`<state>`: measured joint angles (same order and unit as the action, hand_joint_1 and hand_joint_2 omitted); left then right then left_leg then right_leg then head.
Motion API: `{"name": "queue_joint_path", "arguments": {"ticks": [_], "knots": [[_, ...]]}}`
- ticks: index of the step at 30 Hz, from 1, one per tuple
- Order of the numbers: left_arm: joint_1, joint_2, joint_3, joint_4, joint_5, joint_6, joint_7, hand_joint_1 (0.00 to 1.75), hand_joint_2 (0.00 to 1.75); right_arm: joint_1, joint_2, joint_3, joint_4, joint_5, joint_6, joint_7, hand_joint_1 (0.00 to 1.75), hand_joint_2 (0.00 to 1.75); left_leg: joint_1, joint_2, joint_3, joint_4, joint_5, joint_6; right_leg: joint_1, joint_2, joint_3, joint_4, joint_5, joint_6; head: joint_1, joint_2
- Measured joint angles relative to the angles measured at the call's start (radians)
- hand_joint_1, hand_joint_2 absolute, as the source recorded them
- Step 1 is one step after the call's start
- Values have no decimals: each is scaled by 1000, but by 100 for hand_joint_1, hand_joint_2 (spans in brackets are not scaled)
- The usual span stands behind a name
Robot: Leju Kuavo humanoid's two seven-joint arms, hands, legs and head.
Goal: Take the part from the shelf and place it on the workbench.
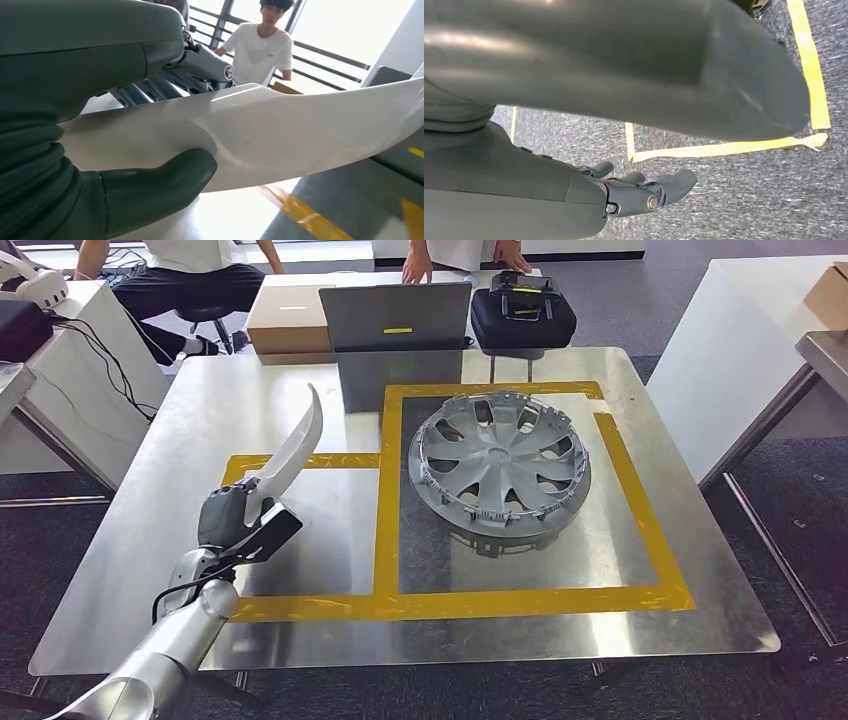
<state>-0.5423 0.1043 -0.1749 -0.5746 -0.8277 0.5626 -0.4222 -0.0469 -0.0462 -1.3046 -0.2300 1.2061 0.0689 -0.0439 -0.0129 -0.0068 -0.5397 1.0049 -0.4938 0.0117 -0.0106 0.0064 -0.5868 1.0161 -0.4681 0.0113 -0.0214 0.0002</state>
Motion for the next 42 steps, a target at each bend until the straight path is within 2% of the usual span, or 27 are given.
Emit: {"name": "queue_joint_path", "arguments": {"ticks": [4,8,27,31,33,37,39,40,42], "knots": [[27,14,40,44,-65,69,12,175,175,-1,0,0,0,8,-4,8,0,0,0,-1,0,0,0,0,0,-1,0,0,0,0,0,0],[42,16,63,64,-93,98,-15,175,175,-5,0,0,0,12,-6,9,0,0,0,-1,0,0,0,0,0,-1,1,0,0,0,0,0],[51,14,86,84,-112,113,-34,175,175,-7,0,0,0,16,-7,9,0,0,0,-1,2,0,0,0,0,-1,3,0,0,0,0,0],[60,14,87,85,-145,132,-39,0,175,-8,0,0,0,24,-6,9,0,0,0,-1,3,0,0,0,0,-1,3,0,0,0,0,0],[71,14,93,81,-162,136,-55,0,175,-8,0,0,0,26,-4,9,0,0,0,0,3,0,0,0,0,-1,3,0,0,0,0,0],[110,6,135,32,-167,122,-155,0,0,-10,0,0,0,27,-3,8,0,0,0,0,3,0,0,0,0,-1,3,0,0,0,0,0],[160,8,141,-54,-52,36,-220,0,0,-10,0,0,0,28,-3,7,0,0,0,0,3,0,-1,-1,0,1,2,-1,0,0,0,0],[195,12,130,-134,61,-35,-244,0,0,-9,0,0,0,28,-2,6,0,0,0,1,3,0,-1,-1,1,2,2,-1,0,0,0,0],[250,17,99,-330,403,-173,-270,0,0,-7,0,0,0,27,-1,6,0,0,0,0,2,0,-2,-2,1,1,1,-1,0,0,0,0]]}}
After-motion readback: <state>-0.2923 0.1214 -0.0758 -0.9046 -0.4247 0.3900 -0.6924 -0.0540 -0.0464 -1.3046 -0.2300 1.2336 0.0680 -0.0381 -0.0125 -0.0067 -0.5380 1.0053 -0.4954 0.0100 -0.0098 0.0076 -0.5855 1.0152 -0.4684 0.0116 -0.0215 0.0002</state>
